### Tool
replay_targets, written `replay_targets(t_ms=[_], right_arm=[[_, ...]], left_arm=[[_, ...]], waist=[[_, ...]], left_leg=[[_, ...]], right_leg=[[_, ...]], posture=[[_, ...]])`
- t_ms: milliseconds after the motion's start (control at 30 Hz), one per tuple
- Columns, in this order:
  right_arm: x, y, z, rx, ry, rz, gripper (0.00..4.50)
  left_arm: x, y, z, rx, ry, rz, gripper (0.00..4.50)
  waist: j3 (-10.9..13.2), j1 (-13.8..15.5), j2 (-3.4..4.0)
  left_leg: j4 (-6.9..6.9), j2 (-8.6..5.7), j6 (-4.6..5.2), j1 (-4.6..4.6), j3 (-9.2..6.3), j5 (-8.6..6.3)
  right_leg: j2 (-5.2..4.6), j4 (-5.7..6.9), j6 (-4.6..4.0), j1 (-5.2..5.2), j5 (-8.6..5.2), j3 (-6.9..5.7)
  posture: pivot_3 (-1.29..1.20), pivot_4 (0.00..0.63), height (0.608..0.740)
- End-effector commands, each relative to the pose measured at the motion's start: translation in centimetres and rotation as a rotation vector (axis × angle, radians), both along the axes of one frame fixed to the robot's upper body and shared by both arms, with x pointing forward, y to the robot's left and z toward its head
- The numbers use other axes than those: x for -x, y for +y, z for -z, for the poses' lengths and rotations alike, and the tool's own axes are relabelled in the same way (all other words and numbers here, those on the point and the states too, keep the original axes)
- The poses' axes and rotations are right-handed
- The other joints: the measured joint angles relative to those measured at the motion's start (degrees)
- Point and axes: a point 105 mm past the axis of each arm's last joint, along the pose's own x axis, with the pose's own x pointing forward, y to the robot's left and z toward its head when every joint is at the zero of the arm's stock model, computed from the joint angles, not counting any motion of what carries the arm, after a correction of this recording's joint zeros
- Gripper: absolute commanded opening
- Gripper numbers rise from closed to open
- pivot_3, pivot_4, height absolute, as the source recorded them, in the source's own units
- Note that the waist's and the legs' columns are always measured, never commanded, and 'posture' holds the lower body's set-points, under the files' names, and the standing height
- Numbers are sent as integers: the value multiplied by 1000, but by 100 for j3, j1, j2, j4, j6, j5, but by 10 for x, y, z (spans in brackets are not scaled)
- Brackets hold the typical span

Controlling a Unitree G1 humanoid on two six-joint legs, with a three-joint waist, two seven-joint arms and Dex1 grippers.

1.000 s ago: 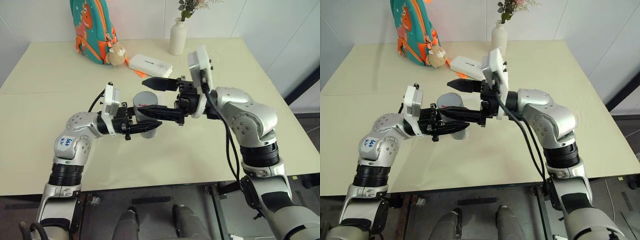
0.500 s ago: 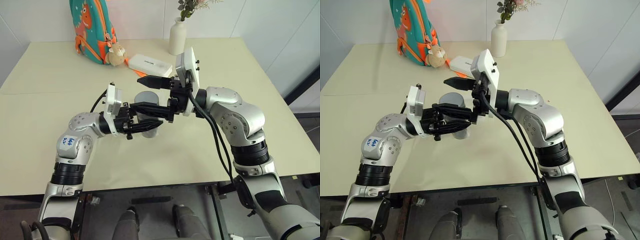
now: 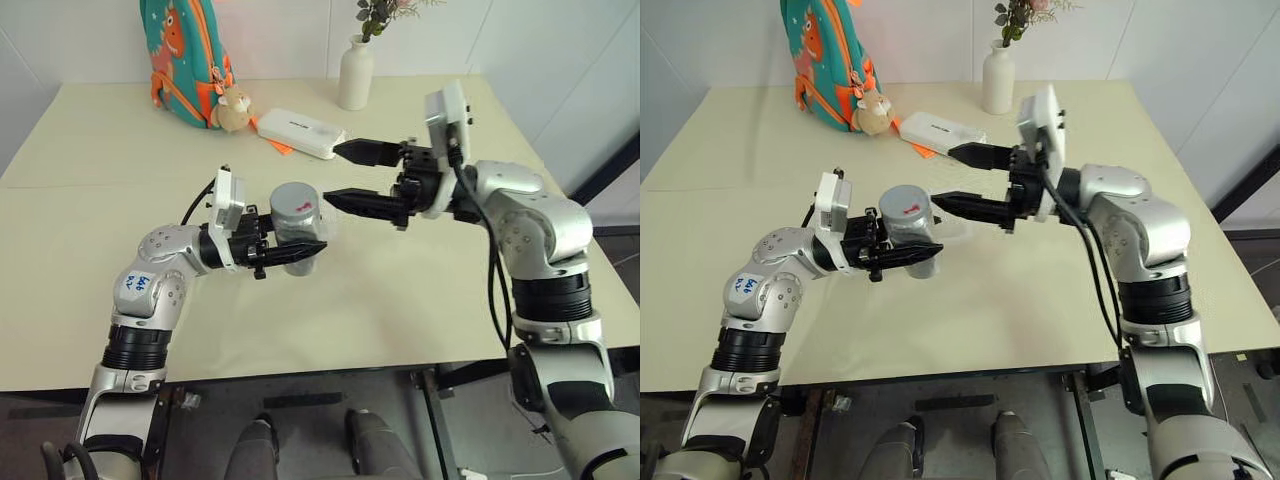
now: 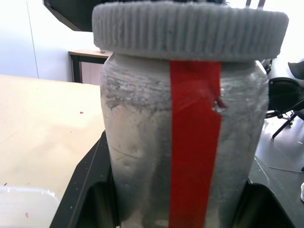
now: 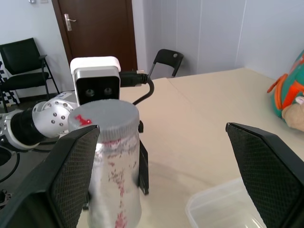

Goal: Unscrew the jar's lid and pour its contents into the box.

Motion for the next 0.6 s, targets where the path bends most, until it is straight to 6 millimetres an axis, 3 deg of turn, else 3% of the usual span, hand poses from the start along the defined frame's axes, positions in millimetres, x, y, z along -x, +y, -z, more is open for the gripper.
replay_targets(t_ms=[33,200,400,600], right_arm=[[10,-3,-11,-17,-26,-56,4478],[25,23,-23,-69,-31,-146,4478],[35,56,-12,-34,-37,-179,4478],[30,74,-3,2,-49,-143,4478]], left_arm=[[5,2,-12,19,-58,9,2044],[4,2,-12,21,-60,3,2044],[4,0,-11,21,-60,8,2044],[4,-1,-11,20,-57,13,2044]], waist=[[0,-2,1],[0,-2,1],[0,20,1],[0,26,1]], left_leg=[[0,0,0,0,0,0],[1,0,0,0,0,0],[3,0,-1,-2,-2,0],[4,-1,-1,-2,-2,0]], right_leg=[[0,0,0,0,0,0],[-1,0,1,0,0,0],[-1,4,1,-1,0,0],[-1,4,1,-1,-1,-1]], posture=[[0,150,740],[0,150,740],[0,150,740],[0,150,740]])
